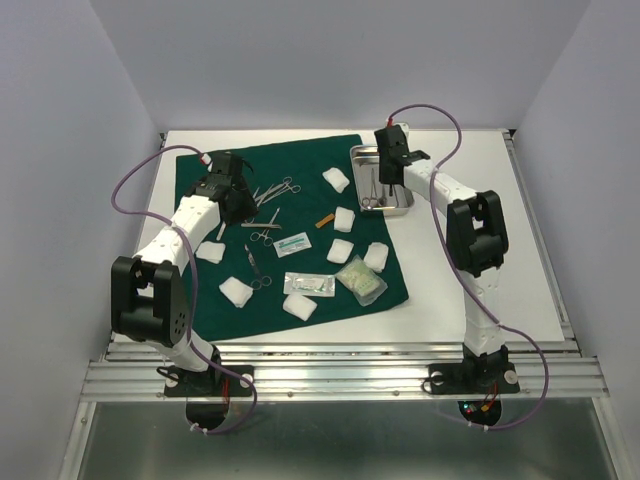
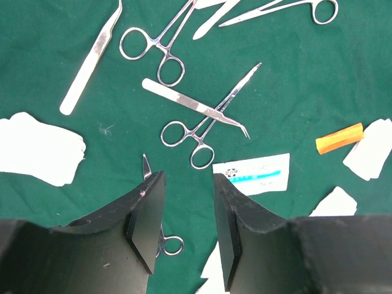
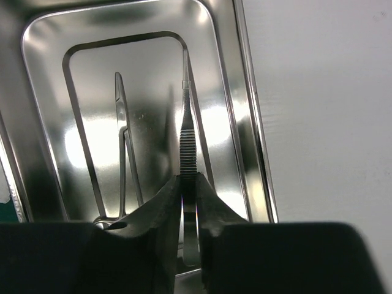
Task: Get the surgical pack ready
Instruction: Place the medical item in the container.
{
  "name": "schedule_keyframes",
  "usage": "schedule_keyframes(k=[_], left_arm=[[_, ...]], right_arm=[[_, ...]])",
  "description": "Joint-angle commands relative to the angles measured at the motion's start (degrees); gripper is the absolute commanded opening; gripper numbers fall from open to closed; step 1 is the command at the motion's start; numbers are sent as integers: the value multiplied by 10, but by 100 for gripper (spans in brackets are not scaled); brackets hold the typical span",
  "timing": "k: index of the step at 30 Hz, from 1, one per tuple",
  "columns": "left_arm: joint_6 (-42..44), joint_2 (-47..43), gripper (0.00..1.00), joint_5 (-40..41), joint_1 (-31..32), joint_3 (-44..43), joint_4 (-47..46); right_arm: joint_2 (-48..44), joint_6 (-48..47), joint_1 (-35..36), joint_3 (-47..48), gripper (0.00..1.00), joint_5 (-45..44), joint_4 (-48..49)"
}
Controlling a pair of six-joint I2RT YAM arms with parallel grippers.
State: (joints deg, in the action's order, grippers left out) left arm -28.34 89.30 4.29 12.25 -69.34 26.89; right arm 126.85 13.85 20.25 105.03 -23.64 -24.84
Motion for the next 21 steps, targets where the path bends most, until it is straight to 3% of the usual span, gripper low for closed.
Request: schedule_keyframes(k=[1, 3, 4, 21], left_arm=[[7, -8, 48, 0, -2, -12, -4], [6, -8, 48, 3, -2, -8, -4], [4, -9, 48, 7, -2, -7, -4], [-22, -21, 50, 78, -1, 27, 47]], right_arm=[[-18, -14, -7, -8, 26, -8, 35], [-25, -16, -7, -12, 38, -6, 38], [-27, -16, -7, -13, 39, -7, 38], [-164, 15, -1, -92, 42, 41, 44]])
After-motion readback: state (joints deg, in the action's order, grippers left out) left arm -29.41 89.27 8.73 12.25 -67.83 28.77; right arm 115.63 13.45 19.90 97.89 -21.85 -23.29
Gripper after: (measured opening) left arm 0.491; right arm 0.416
